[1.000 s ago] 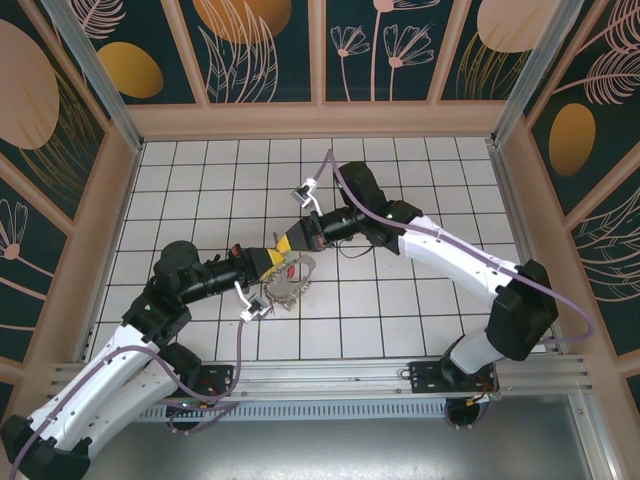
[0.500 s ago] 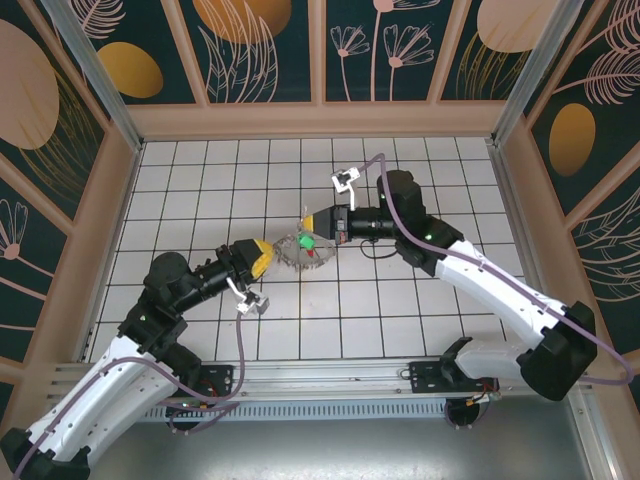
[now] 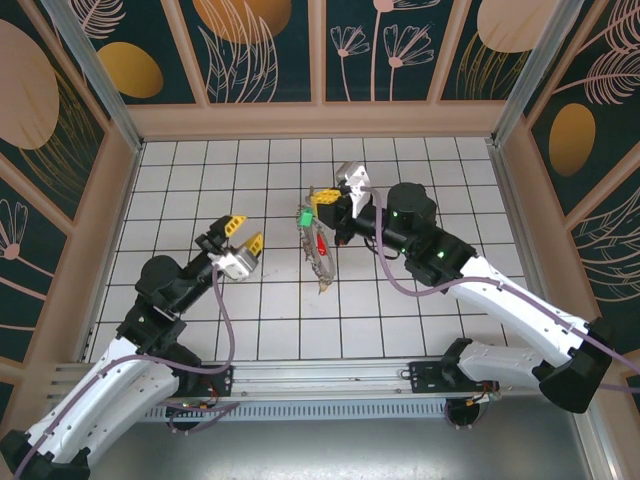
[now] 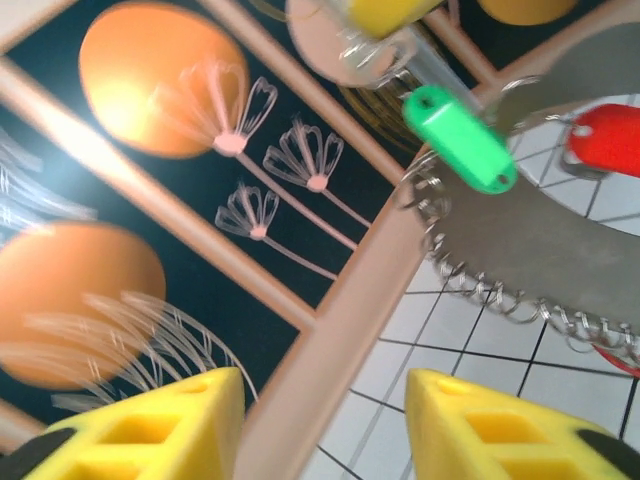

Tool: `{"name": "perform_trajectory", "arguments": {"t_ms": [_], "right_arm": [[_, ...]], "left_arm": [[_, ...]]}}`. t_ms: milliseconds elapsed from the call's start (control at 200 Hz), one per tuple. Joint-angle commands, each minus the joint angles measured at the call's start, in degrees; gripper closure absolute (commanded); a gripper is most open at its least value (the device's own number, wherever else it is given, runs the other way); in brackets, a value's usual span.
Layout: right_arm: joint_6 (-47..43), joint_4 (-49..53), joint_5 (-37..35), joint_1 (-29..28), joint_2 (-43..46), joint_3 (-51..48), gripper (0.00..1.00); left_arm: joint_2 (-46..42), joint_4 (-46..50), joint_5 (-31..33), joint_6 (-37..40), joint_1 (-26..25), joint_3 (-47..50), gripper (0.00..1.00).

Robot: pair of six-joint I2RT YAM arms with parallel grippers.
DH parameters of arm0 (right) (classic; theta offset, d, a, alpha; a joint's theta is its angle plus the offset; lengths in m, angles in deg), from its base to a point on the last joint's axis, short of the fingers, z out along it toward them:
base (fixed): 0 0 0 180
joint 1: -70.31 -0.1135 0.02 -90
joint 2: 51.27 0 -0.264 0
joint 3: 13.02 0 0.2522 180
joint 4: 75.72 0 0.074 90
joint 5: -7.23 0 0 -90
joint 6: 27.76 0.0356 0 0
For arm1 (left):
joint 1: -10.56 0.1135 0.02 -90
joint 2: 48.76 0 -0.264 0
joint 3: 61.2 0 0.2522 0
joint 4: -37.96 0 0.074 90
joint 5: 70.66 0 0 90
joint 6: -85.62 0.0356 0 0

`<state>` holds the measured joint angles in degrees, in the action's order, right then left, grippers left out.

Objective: Put the keys on the keyring

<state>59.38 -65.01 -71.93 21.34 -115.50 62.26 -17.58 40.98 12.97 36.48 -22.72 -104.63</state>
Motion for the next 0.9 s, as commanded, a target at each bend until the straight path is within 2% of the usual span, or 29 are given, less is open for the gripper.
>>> {"name": "perform_trajectory", "arguments": {"t_ms": [0,90,110,155,205,470,641,681,821,896], "right_arm": [[-10.1,-5.5,-2.4,-0.2,-0.7,6.1,1.0],[-12.0,-4.3,-2.9,-0.3,-2.0,9.3,1.0],[-12.2,-4.4,-3.0,-0.3,-2.2,9.8,1.0],[-12.5,-4.9,-3.1,-0.3,-2.4,10.3,1.0],[-12.8,-5.2,-3.0,-0.4,-2.6,10.4,1.0],[-8.3,-6.2,-4.7,-0.4,-3.7,7.7,1.0],[-4.3,-8.3,-6.7,-2.9,-5.0,4.0,1.0],[-3.1,-9.1,-6.9,-3.5,-5.6,3.3,1.0],[4.6,-11.4,-7.9,-5.5,-9.3,2.4,1.0],[10.3,-14.8,-8.1,-6.4,-11.3,1.0,1.0]], "left_arm": [[0.1,-2.8,11.8,-18.4,0.3,-2.2,0.41],[0.7,-2.2,19.7,-24.6,0.4,-2.5,0.18],[1.0,-1.7,20.7,-25.3,0.5,-2.7,0.15],[1.9,0.9,20.2,-25.9,1.0,-3.7,0.12],[3.5,3.8,19.5,-27.9,1.8,-5.1,0.02],[10.0,8.7,19.4,-37.6,6.5,-8.3,0.01],[13.6,11.4,19.9,-43.2,9.4,-10.0,0.01],[14.4,12.1,18.6,-44.9,10.8,-10.6,0.01],[19.1,13.7,6.7,-50.1,18.8,-11.6,0.01],[21.3,13.9,5.6,-51.2,21.4,-12.2,0.01]]}}
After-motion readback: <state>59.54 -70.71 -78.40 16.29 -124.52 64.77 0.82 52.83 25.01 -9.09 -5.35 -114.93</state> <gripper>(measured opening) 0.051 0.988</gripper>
